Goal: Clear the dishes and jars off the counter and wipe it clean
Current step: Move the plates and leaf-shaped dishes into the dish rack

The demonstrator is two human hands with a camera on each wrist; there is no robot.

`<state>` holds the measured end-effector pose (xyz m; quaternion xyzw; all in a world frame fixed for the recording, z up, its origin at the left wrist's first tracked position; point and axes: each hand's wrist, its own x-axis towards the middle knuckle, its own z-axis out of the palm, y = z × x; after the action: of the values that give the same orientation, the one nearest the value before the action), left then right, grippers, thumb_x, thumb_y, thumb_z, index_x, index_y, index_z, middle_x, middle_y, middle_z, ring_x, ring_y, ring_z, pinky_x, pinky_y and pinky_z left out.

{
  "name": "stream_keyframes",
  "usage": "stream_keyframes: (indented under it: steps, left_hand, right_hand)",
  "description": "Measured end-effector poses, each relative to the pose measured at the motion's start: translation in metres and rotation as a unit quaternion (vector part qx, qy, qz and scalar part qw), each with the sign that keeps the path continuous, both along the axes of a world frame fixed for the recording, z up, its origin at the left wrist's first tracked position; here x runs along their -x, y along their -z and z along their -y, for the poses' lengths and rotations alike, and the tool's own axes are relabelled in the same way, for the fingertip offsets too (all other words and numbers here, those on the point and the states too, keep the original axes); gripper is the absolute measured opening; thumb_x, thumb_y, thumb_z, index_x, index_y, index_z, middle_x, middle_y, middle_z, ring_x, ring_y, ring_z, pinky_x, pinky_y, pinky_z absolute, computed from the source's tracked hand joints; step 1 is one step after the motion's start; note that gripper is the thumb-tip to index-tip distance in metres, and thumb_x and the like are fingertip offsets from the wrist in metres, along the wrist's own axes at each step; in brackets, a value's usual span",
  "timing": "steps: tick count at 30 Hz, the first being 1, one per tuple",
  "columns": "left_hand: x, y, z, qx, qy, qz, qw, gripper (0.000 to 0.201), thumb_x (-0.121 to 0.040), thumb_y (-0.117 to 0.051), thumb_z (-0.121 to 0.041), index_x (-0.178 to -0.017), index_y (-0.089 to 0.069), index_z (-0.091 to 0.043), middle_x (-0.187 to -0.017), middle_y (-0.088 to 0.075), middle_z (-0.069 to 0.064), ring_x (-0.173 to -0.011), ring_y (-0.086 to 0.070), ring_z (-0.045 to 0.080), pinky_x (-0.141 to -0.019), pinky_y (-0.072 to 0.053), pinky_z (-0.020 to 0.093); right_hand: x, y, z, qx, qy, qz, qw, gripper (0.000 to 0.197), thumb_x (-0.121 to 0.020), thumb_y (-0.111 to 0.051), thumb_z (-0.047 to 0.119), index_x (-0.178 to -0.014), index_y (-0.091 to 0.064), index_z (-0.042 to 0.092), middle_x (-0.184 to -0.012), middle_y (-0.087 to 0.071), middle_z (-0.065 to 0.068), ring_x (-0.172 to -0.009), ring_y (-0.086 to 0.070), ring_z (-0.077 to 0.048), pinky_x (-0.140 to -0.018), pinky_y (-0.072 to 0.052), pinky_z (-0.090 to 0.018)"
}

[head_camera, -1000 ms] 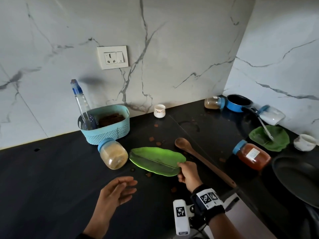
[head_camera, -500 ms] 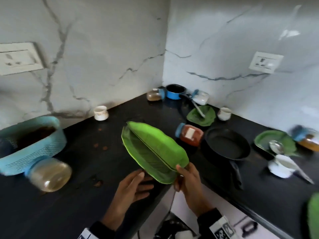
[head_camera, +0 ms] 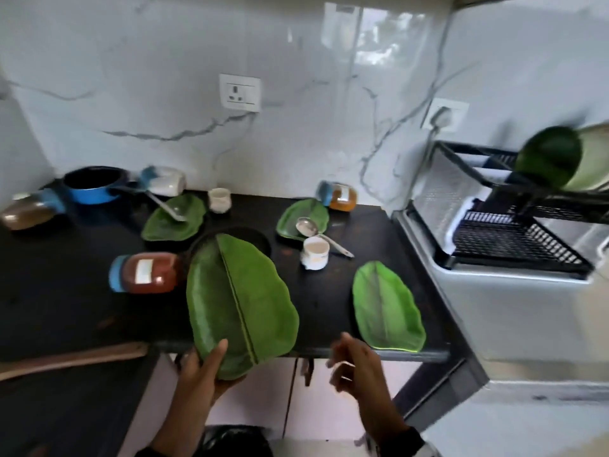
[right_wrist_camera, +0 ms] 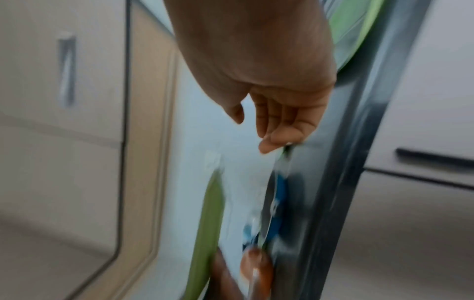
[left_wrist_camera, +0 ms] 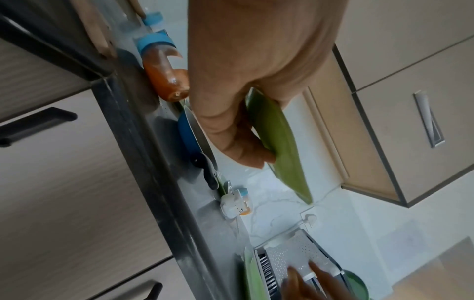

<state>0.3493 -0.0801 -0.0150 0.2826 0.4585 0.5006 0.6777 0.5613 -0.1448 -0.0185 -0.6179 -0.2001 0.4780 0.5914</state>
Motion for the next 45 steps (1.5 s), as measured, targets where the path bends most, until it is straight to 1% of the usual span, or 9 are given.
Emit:
stream_keyframes:
  steps: [2,5,10,15,19,23,28,39,45]
  left_hand:
    - [-0.009,0.007,-0.005,0.009,0.003,-0.011,1.0,0.075,-0.056,-0.086,-0.037,-0.119,-0.054,-0.01,-0.111,-0.062,0.015,-0.084,-0.059,0.025,-0.047,-0.056,0.028]
    - [-0.015,0.015,-0.006,0.013,0.013,-0.004,1.0,0.041,-0.092,-0.052,-0.019,-0.132,-0.047,-0.01,-0.116,-0.059,0.014,-0.081,-0.063,0.021,-0.05,-0.056,0.024]
    - [-0.033,0.013,-0.013,0.049,0.025,-0.024,0.998,0.037,-0.101,-0.031,-0.018,-0.129,-0.043,0.002,-0.104,-0.065,0.016,-0.069,-0.065,0.012,-0.046,-0.052,0.016]
    - [-0.02,0.02,-0.005,0.009,-0.003,-0.168,0.986,0.031,-0.097,-0.041,-0.007,-0.125,-0.05,-0.002,-0.127,-0.054,0.023,-0.112,-0.053,0.023,-0.103,-0.034,0.033]
    - [-0.019,0.02,0.009,0.017,0.043,-0.204,0.978,0.015,-0.086,-0.065,-0.018,-0.101,-0.062,-0.016,-0.098,-0.069,0.014,-0.094,-0.064,0.027,-0.095,-0.046,0.043]
    - [-0.018,0.019,0.013,0.025,0.038,-0.196,0.98,0.046,-0.074,-0.077,-0.033,-0.111,-0.062,-0.012,-0.097,-0.07,0.011,-0.095,-0.065,0.029,-0.096,-0.047,0.046]
    - [-0.027,0.023,0.017,0.012,0.005,-0.164,0.986,0.099,-0.017,-0.076,-0.075,-0.098,-0.062,-0.02,-0.102,-0.069,0.009,-0.102,-0.062,0.03,-0.099,-0.044,0.048]
    - [-0.031,0.017,0.034,-0.007,0.026,-0.103,0.994,0.097,-0.02,-0.073,-0.082,-0.102,-0.058,-0.032,-0.121,-0.062,0.007,-0.113,-0.057,0.032,-0.097,-0.044,0.055]
    - [-0.024,-0.002,0.04,-0.05,0.029,-0.079,0.995,0.101,-0.011,-0.08,-0.07,-0.099,-0.058,-0.026,-0.1,-0.066,-0.004,-0.095,-0.064,0.022,-0.089,-0.052,0.05]
  right_hand:
    - [-0.045,0.018,0.015,0.041,0.103,-0.035,0.993,0.027,-0.095,-0.05,0.023,-0.077,-0.056,0.004,-0.049,-0.056,-0.007,-0.033,-0.046,-0.014,-0.038,-0.032,-0.015]
    - [-0.084,0.039,0.02,0.07,0.181,-0.071,0.978,0.025,-0.094,-0.053,0.026,-0.08,-0.057,0.005,-0.049,-0.054,-0.007,-0.03,-0.044,-0.012,-0.038,-0.032,-0.016]
    - [-0.105,0.049,0.003,0.056,0.253,-0.067,0.964,0.027,-0.092,-0.058,0.027,-0.078,-0.056,0.003,-0.064,-0.052,-0.016,-0.026,-0.039,-0.01,-0.036,-0.033,-0.016]
    - [-0.121,0.05,-0.009,0.06,0.279,-0.064,0.956,0.032,-0.09,-0.06,0.02,-0.068,-0.052,-0.002,-0.034,-0.051,-0.007,-0.02,-0.032,-0.006,-0.029,-0.031,-0.014]
    - [-0.129,0.05,-0.01,0.074,0.251,-0.039,0.964,0.027,-0.092,-0.053,0.006,-0.066,-0.048,-0.003,-0.028,-0.046,-0.004,-0.018,-0.03,-0.007,-0.027,-0.029,-0.012]
    - [-0.123,0.035,-0.003,0.052,0.2,-0.033,0.978,0.027,-0.093,-0.05,0.002,-0.067,-0.048,-0.002,-0.029,-0.046,-0.005,-0.018,-0.031,-0.008,-0.027,-0.029,-0.011]
    - [-0.082,-0.008,0.008,0.0,0.102,-0.057,0.993,0.022,-0.089,-0.05,-0.002,-0.067,-0.048,-0.004,-0.033,-0.043,-0.013,-0.021,-0.032,-0.015,-0.03,-0.028,-0.013]
    - [0.009,-0.025,0.009,0.005,-0.056,-0.036,0.998,0.027,-0.087,-0.052,-0.007,-0.06,-0.051,-0.009,-0.037,-0.043,-0.015,-0.021,-0.029,-0.012,-0.03,-0.023,-0.011]
    - [0.028,-0.02,0.016,0.007,-0.078,0.036,0.996,0.029,-0.09,-0.054,-0.001,-0.061,-0.054,-0.008,-0.036,-0.044,-0.016,-0.021,-0.031,-0.014,-0.029,-0.021,-0.011]
